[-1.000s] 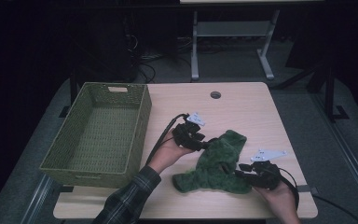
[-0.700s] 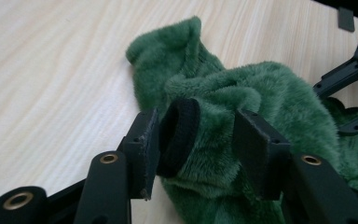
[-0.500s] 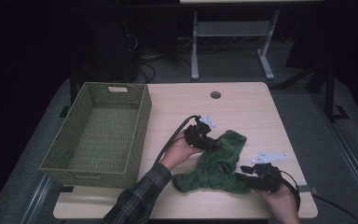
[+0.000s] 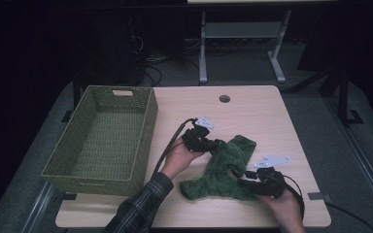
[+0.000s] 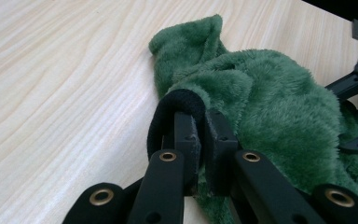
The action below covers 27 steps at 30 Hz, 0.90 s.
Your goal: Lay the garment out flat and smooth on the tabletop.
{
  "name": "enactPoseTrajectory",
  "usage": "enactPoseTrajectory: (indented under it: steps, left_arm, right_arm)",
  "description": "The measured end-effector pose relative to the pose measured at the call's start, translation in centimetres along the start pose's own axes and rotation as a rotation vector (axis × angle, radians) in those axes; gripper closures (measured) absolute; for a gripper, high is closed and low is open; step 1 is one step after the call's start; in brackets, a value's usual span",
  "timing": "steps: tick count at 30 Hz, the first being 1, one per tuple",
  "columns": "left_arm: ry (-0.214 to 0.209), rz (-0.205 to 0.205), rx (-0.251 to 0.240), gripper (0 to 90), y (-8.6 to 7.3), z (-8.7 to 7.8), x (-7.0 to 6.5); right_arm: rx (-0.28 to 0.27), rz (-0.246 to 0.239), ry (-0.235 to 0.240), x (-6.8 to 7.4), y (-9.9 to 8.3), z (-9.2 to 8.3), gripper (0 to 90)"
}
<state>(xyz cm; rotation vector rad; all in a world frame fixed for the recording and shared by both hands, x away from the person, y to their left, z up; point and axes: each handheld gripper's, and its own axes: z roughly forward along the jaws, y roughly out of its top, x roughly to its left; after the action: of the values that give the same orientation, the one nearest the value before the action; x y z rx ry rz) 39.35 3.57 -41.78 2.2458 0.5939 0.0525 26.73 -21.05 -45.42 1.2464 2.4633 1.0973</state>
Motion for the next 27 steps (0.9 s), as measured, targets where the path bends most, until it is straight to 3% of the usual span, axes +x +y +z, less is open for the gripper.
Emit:
enactPoseTrajectory:
  steps: [5, 9, 10, 11, 12, 21, 27]
  left_arm:
    - [-0.004, 0.002, -0.002, 85.1, 0.0, -0.3, -0.1]
    - [-0.004, -0.007, -0.013, 85.1, -0.1, -0.7, -0.3]
    - [-0.004, -0.007, -0.013, 85.1, -0.1, -0.7, -0.3]
    - [-0.006, -0.012, -0.017, 85.1, -0.2, -1.1, -0.4]
    - [-0.005, -0.013, -0.020, 85.2, -0.2, -1.3, -0.5]
    - [0.026, -0.011, -0.037, 85.2, -1.0, -4.0, -0.8]
    - [0.062, -0.054, -0.005, 85.5, -2.6, -5.5, -0.7]
  right_arm:
    - [0.011, 0.022, -0.003, -0.3, 0.4, 0.9, 56.2]
    - [0.002, 0.016, -0.028, -0.5, 0.7, 1.2, 70.6]
    - [0.002, 0.016, -0.028, -0.5, 0.7, 1.2, 70.6]
    - [-0.011, 0.014, -0.050, -0.8, 0.9, 0.9, 78.3]
    - [-0.017, 0.009, -0.054, -0.9, 1.0, 0.8, 80.2]
    - [-0.063, -0.032, -0.096, -2.1, 3.2, -0.6, 84.6]
    - [-0.072, -0.068, -0.095, -2.7, 4.7, -1.2, 85.1]
